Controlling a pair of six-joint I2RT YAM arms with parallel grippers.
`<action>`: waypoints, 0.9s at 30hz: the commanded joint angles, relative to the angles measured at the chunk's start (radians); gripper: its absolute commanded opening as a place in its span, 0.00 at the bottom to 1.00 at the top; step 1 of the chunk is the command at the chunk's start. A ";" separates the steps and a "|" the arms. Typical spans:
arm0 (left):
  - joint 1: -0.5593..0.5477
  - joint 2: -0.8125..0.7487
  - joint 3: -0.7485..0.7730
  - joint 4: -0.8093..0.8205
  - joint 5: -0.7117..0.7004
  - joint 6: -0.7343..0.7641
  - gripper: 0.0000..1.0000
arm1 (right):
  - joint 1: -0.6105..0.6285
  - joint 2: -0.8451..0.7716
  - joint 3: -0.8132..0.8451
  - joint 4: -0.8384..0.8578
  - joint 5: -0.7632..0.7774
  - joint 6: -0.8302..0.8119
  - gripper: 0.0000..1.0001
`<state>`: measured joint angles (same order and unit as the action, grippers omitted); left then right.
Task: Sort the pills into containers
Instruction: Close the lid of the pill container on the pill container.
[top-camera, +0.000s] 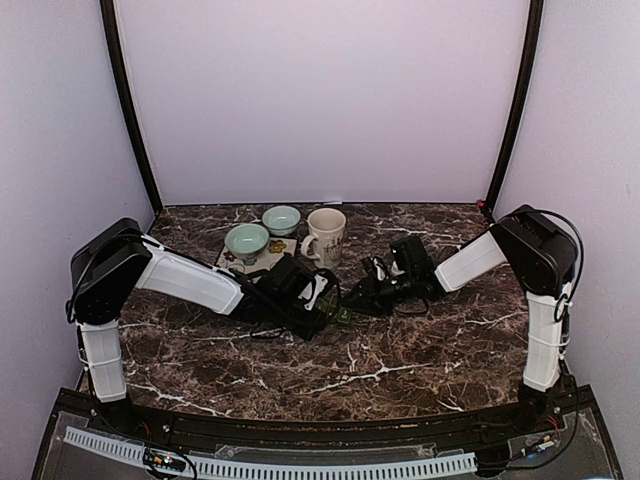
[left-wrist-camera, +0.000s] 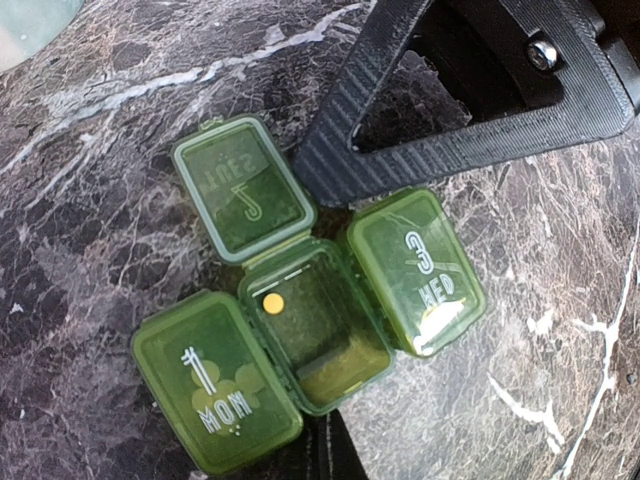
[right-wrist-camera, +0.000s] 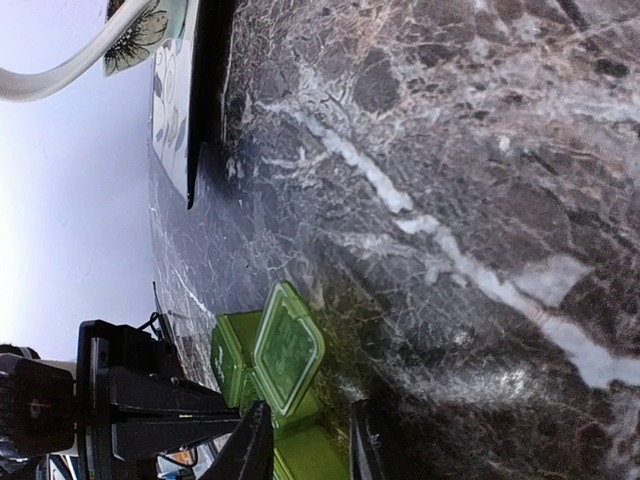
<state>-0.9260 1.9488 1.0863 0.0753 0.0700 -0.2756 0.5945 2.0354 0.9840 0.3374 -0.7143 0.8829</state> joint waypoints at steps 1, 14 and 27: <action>-0.007 -0.002 0.014 -0.048 -0.015 0.011 0.00 | -0.005 0.011 0.015 0.046 -0.001 0.032 0.27; -0.007 -0.001 0.019 -0.054 -0.025 0.020 0.00 | -0.006 0.066 0.066 0.064 -0.016 0.045 0.29; -0.004 0.004 0.033 -0.064 -0.031 0.024 0.00 | -0.005 0.047 0.086 -0.013 0.028 -0.083 0.14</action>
<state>-0.9260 1.9488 1.0973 0.0532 0.0578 -0.2661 0.5945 2.0895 1.0500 0.3477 -0.7158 0.8703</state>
